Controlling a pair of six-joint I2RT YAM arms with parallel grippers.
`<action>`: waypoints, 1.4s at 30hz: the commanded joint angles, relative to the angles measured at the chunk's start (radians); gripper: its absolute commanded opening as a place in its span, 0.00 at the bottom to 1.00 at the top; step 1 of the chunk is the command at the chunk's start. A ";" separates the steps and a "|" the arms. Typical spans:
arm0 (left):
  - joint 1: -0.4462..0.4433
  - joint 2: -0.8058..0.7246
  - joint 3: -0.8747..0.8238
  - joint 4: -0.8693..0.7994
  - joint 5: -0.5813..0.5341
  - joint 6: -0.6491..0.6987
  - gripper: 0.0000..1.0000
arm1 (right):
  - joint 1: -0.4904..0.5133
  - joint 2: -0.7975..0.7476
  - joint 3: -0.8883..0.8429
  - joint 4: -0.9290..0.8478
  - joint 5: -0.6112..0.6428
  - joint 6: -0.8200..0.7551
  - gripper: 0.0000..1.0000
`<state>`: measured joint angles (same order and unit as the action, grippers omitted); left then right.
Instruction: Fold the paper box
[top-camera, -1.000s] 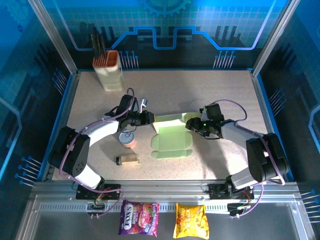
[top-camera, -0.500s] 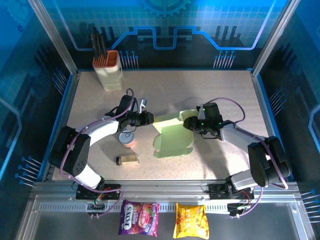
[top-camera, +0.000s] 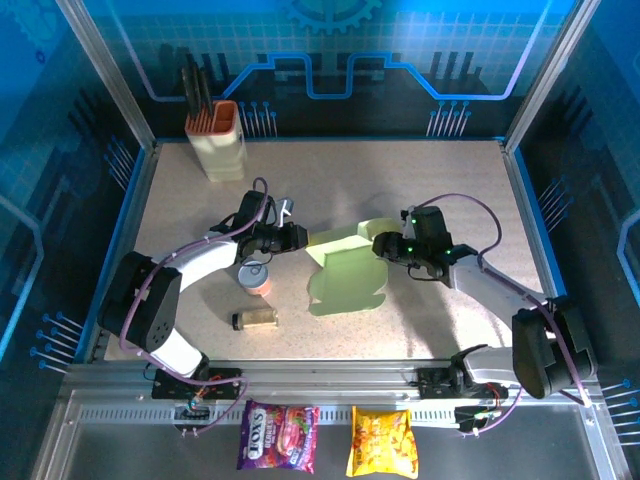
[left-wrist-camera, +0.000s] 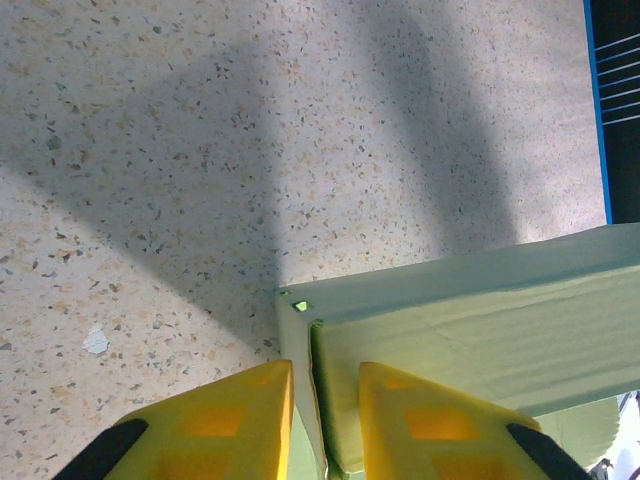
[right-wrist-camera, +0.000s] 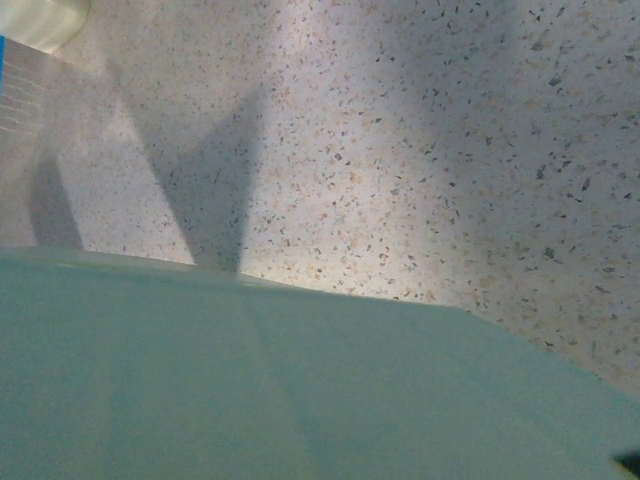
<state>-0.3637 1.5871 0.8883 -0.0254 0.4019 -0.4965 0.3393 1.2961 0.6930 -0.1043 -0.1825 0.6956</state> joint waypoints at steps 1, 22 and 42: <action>0.001 0.008 0.012 -0.042 0.031 0.001 0.26 | -0.002 -0.023 -0.014 -0.002 -0.001 -0.010 0.43; -0.038 0.033 0.056 -0.048 0.070 -0.004 0.30 | 0.000 0.118 -0.068 0.190 -0.081 0.047 0.24; -0.066 0.069 0.092 -0.079 0.067 -0.002 0.31 | 0.013 0.257 -0.144 0.482 -0.166 0.119 0.26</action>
<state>-0.4168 1.6356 0.9577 -0.0666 0.4541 -0.4969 0.3397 1.5417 0.5606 0.3084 -0.3115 0.7998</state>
